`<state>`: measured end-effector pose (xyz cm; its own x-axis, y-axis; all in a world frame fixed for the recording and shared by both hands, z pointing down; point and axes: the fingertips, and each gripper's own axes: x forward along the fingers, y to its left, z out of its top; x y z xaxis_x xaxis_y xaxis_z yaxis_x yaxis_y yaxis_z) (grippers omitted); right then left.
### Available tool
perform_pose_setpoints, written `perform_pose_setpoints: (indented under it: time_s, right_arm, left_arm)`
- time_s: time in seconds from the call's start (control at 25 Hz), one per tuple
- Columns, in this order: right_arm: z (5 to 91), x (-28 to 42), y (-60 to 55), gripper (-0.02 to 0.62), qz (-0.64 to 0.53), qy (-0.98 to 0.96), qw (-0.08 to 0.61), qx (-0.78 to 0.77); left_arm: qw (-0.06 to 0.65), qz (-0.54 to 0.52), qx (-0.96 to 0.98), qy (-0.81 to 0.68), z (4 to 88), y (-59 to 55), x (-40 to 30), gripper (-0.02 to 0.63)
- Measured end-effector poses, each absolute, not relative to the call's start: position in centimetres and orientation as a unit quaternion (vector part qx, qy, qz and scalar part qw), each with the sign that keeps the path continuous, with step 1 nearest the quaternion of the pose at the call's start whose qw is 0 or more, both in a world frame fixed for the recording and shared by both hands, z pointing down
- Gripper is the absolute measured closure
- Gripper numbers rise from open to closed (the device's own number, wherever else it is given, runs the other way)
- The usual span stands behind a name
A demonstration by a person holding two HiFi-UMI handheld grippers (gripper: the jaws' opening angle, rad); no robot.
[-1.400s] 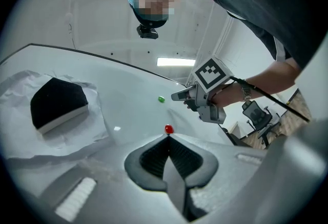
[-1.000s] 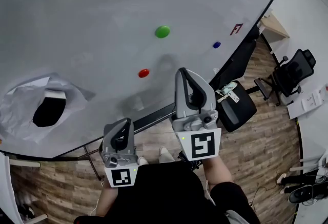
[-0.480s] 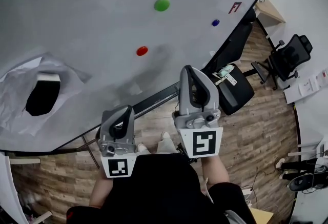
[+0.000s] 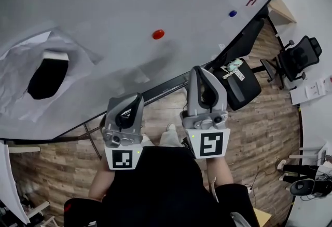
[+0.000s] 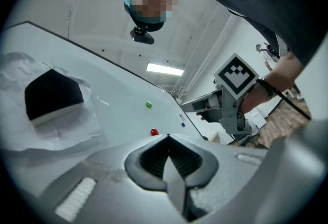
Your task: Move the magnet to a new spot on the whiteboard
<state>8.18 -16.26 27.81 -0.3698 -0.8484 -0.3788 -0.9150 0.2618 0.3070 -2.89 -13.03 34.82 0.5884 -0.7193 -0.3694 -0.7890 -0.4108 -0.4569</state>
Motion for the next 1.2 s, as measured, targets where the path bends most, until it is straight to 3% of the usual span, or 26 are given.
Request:
perform_pose_setpoints:
  time_s: [1.2]
  right_arm:
    - [33.1, 5.2, -14.6, 0.604, 0.2, 0.839, 0.062, -0.502]
  left_arm:
    - [0.296, 0.053, -0.833, 0.464, 35.6, -13.3, -3.3, 0.604]
